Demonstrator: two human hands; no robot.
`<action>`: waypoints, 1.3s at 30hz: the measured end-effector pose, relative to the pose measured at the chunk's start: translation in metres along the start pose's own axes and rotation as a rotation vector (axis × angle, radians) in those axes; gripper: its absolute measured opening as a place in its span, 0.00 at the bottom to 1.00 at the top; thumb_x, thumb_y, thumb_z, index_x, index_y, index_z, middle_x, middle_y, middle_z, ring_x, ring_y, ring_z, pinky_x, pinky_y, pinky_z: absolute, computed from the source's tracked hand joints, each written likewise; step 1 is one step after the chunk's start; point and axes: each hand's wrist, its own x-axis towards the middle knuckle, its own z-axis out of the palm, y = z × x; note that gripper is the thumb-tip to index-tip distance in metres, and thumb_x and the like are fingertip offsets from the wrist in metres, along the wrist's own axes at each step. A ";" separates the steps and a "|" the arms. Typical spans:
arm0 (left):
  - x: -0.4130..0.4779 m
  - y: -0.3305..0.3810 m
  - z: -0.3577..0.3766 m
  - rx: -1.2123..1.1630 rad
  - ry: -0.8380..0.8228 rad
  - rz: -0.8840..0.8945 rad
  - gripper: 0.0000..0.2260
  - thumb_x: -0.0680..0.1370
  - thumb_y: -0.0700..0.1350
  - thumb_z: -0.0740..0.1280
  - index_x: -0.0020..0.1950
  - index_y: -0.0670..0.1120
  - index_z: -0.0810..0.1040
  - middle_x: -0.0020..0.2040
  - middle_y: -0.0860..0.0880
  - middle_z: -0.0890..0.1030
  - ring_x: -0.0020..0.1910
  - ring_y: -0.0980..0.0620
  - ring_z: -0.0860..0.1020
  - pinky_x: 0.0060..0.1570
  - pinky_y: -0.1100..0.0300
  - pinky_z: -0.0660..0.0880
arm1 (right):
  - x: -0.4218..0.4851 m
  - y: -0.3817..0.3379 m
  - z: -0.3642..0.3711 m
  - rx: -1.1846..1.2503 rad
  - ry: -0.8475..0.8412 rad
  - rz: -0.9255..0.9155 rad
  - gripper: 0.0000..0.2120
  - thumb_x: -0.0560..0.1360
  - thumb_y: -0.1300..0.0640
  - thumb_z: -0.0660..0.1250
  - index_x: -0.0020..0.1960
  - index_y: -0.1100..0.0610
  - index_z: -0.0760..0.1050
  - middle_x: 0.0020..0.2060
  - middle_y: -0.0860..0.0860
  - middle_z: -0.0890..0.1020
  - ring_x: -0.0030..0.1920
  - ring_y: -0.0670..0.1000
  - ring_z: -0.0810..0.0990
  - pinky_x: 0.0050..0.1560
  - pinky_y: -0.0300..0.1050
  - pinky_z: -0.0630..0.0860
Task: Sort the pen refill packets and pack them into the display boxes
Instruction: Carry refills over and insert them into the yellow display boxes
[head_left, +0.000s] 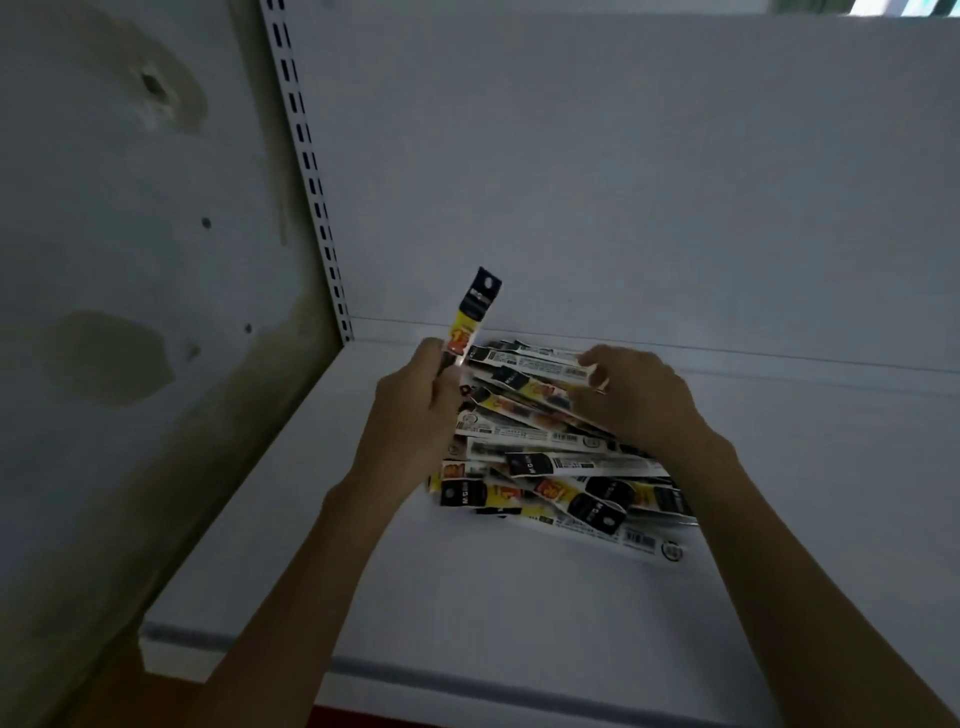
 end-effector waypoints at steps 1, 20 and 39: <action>0.001 -0.002 -0.002 -0.052 0.006 -0.067 0.07 0.80 0.41 0.56 0.47 0.41 0.71 0.32 0.48 0.73 0.25 0.58 0.68 0.25 0.68 0.65 | 0.002 0.004 0.008 -0.120 -0.080 0.024 0.12 0.75 0.49 0.65 0.52 0.56 0.78 0.47 0.51 0.81 0.46 0.53 0.78 0.43 0.44 0.74; 0.016 -0.002 0.008 -0.526 -0.086 -0.466 0.07 0.81 0.43 0.56 0.46 0.46 0.71 0.40 0.44 0.79 0.35 0.52 0.79 0.34 0.59 0.78 | -0.004 -0.046 0.005 0.355 0.072 -0.248 0.11 0.77 0.56 0.62 0.54 0.56 0.80 0.52 0.52 0.81 0.49 0.48 0.77 0.51 0.42 0.74; 0.024 -0.007 0.008 -0.457 0.056 -0.419 0.09 0.77 0.55 0.63 0.44 0.50 0.71 0.40 0.51 0.74 0.39 0.51 0.73 0.45 0.53 0.72 | -0.028 -0.074 0.018 0.167 0.160 -0.443 0.08 0.74 0.58 0.64 0.49 0.57 0.82 0.40 0.53 0.84 0.39 0.53 0.81 0.39 0.47 0.77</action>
